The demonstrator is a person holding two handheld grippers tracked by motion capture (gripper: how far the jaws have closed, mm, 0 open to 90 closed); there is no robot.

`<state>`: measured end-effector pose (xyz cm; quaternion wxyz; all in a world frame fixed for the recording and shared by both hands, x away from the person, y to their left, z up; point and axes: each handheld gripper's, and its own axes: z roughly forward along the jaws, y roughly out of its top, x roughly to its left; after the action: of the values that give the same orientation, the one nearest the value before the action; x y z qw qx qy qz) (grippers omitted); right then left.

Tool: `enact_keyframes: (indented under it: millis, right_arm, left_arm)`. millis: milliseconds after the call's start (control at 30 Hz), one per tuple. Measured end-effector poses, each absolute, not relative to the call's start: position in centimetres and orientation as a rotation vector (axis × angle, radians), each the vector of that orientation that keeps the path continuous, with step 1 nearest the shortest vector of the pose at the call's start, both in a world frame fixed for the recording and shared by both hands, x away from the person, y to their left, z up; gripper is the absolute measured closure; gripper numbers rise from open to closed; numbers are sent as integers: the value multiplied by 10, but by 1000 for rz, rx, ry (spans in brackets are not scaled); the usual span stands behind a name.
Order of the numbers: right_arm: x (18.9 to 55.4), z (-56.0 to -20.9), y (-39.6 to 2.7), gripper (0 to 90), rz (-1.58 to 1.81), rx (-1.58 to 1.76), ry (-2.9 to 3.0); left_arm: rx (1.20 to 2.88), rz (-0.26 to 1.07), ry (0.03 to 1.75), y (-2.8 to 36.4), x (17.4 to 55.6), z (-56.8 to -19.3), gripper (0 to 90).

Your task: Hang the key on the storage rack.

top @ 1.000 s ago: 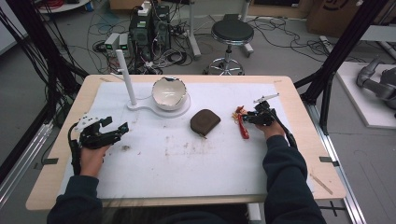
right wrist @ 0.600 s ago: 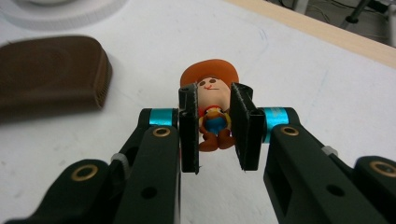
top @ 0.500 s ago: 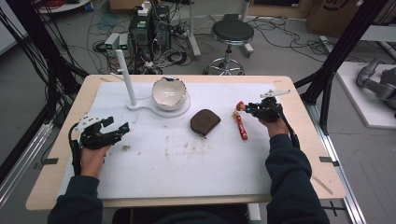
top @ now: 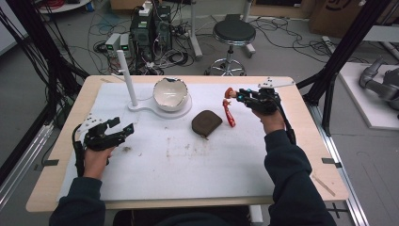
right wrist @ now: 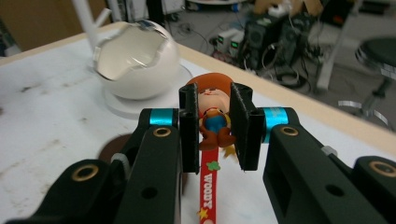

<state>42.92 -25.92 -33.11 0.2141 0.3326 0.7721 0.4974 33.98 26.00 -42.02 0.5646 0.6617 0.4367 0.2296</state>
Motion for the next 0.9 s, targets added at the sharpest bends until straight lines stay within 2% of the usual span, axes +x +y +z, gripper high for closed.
enact_keyframes:
  millis: [133,400,733,900]
  right_arm:
    - [416,-312,-231,754,1437,803,2152]
    - [409,-295,-188,754,1582,697,2193]
    - [404,-293,-136,753,1761,606,2283]
    - [398,-293,-115,753,1791,543,2340]
  left_arm:
    - [1576,524,950,244,340,-417,278]
    - [1632,482,831,209,342,-411,271]
    - [1670,461,784,186,343,-415,257]
    - [1682,430,770,172,357,-422,255]
